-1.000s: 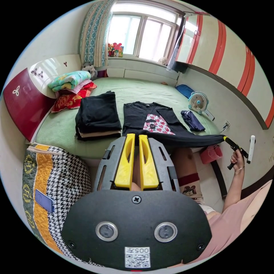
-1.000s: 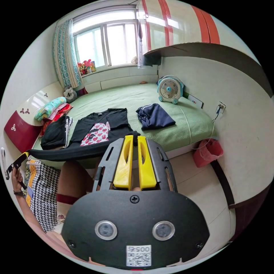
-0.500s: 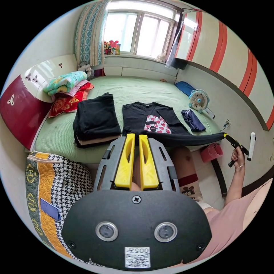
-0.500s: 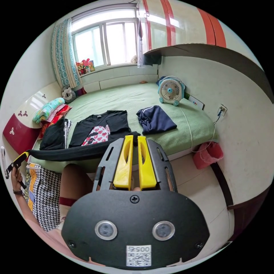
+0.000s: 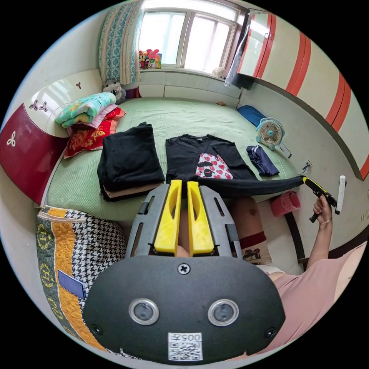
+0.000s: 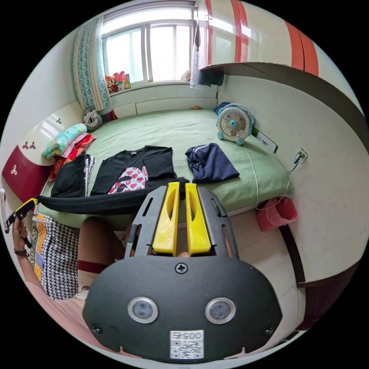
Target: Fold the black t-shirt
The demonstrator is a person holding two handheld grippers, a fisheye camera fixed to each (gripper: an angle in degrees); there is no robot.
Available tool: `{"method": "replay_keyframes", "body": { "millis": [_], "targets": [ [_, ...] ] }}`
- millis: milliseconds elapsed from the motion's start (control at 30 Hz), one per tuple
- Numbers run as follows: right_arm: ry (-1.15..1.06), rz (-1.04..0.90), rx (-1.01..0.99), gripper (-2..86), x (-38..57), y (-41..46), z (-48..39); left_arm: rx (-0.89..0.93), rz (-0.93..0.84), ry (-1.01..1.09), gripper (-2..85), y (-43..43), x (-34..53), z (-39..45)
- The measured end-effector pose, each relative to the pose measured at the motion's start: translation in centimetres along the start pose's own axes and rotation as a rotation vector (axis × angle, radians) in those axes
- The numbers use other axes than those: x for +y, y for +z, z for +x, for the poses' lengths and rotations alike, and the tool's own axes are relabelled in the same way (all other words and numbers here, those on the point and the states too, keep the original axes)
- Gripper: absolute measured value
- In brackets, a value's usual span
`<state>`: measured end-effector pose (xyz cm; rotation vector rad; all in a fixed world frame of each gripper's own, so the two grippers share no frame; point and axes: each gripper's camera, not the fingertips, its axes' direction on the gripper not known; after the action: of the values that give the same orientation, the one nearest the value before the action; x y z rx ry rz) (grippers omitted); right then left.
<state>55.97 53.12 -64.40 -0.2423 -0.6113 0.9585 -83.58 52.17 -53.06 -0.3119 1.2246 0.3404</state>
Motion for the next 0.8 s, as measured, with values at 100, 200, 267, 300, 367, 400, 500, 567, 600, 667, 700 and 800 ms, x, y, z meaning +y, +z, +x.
{"method": "replay_keyframes", "body": {
  "millis": [100, 200, 267, 300, 367, 400, 500, 567, 600, 667, 700, 800],
  "targets": [
    [-0.005, 0.005, 0.006, -0.9, -1.1, 0.8, -0.6, -0.005, 0.001, -0.003, 4.0, 1.0, -1.7, -0.2],
    [-0.005, 0.009, 0.006, -0.9, -2.3, 1.7, -1.0, -0.007, -0.003, 0.002, 4.0, 2.1, -3.6, -0.3],
    [0.003, 0.011, -0.001, -1.0, -3.0, 2.3, -1.2, -0.004, -0.003, 0.001, 4.0, 2.7, -4.7, -0.5],
    [0.005, 0.012, -0.005, -1.0, -3.6, 2.7, -1.3, -0.003, -0.004, 0.000, 4.1, 3.3, -5.5, -0.6],
    [0.008, 0.013, -0.006, -1.0, -4.4, 3.3, -1.5, -0.007, -0.007, 0.000, 4.1, 4.1, -6.7, -0.7],
    [0.009, 0.013, -0.007, -1.0, -4.9, 3.8, -1.7, -0.009, -0.009, 0.000, 4.1, 4.6, -7.5, -0.8],
    [0.007, 0.014, -0.003, -0.9, -6.4, 5.0, -2.3, -0.013, -0.010, 0.002, 4.1, 6.1, -9.6, -1.0],
    [0.007, 0.015, -0.002, -0.9, -7.3, 5.8, -2.7, -0.015, -0.011, 0.005, 4.1, 7.1, -10.9, -1.1],
    [0.006, 0.015, -0.001, -0.9, -7.9, 6.4, -2.9, -0.016, -0.012, 0.008, 4.1, 7.7, -11.8, -1.2],
    [0.004, 0.012, 0.004, -0.9, -8.8, 7.3, -3.3, -0.018, -0.014, 0.011, 4.1, 8.8, -13.2, -1.3],
    [0.002, 0.009, 0.007, -0.9, -9.4, 8.0, -3.6, -0.021, -0.017, 0.014, 4.1, 9.5, -14.2, -1.4],
    [-0.015, 0.004, 0.013, -0.9, -11.1, 9.6, -4.4, -0.035, -0.026, 0.030, 4.1, 11.4, -16.8, -1.5]
  ]
}}
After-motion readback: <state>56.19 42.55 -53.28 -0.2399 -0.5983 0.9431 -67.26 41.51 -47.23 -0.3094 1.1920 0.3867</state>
